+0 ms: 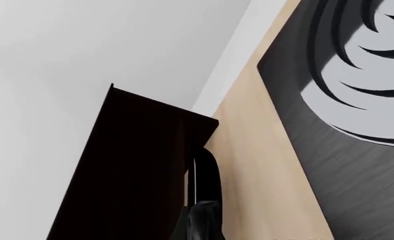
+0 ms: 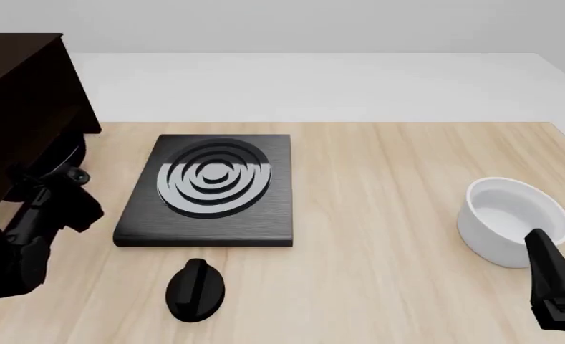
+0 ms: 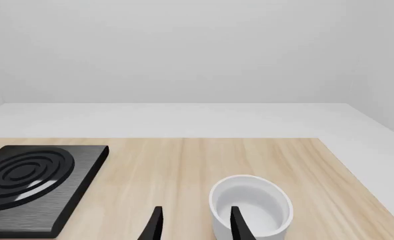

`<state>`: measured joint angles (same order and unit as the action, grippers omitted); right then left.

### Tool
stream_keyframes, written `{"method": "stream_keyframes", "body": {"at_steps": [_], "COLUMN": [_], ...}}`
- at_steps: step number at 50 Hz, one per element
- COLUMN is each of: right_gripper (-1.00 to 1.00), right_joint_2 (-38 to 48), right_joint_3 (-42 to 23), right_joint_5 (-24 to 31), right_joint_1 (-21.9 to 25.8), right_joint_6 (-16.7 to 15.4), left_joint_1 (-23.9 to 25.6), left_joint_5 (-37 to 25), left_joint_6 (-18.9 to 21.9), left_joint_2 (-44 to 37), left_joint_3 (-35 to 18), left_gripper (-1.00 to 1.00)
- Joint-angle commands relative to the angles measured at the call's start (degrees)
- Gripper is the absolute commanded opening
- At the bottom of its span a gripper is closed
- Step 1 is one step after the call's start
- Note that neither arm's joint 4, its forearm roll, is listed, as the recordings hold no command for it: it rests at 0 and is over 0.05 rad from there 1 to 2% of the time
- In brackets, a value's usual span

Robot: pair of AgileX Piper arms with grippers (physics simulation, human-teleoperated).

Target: Put the frying pan under the cabinet shelf.

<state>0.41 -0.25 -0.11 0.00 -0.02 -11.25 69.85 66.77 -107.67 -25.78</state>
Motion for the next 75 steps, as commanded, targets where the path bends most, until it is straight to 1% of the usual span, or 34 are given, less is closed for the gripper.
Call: {"method": "stream_keyframes", "body": {"at_steps": [1, 12, 22, 30, 35, 53, 63, 64, 71, 75], "right_gripper": [1.00, 1.00, 1.00, 1.00, 1.00, 1.00, 1.00, 1.00, 1.00, 1.00], "right_joint_2": [0.0, 0.0, 0.0, 0.0, 0.0, 0.0, 0.0, 0.0, 0.0, 0.0], "right_joint_3": [0.0, 0.0, 0.0, 0.0, 0.0, 0.0, 0.0, 0.0, 0.0, 0.0], "right_joint_5": [0.0, 0.0, 0.0, 0.0, 0.0, 0.0, 0.0, 0.0, 0.0, 0.0], "right_joint_1": [0.0, 0.0, 0.0, 0.0, 0.0, 0.0, 0.0, 0.0, 0.0, 0.0], "right_joint_6": [0.0, 0.0, 0.0, 0.0, 0.0, 0.0, 0.0, 0.0, 0.0, 0.0], "left_joint_1": [-2.5, -2.5, -1.5, -1.0, -1.7, -3.9, -3.8, -3.8, -3.2, -2.6], "left_joint_5": [0.0, 0.0, 0.0, 0.0, 0.0, 0.0, 0.0, 0.0, -0.6, -2.9], "left_joint_6": [0.4, 0.8, 1.1, 0.6, 0.4, -0.6, -1.7, -1.7, -1.4, -1.6], "left_joint_2": [-0.6, -2.6, -9.9, -14.1, -16.2, -17.7, -16.7, -16.4, -16.2, -14.5], "left_joint_3": [-0.1, -1.3, -4.7, -7.0, -8.5, -10.0, -8.7, -8.5, -7.1, -6.8], "left_gripper": [-1.00, -1.00, -1.00, -1.00, -1.00, -1.00, -1.00, 1.00, 1.00, 1.00]}}
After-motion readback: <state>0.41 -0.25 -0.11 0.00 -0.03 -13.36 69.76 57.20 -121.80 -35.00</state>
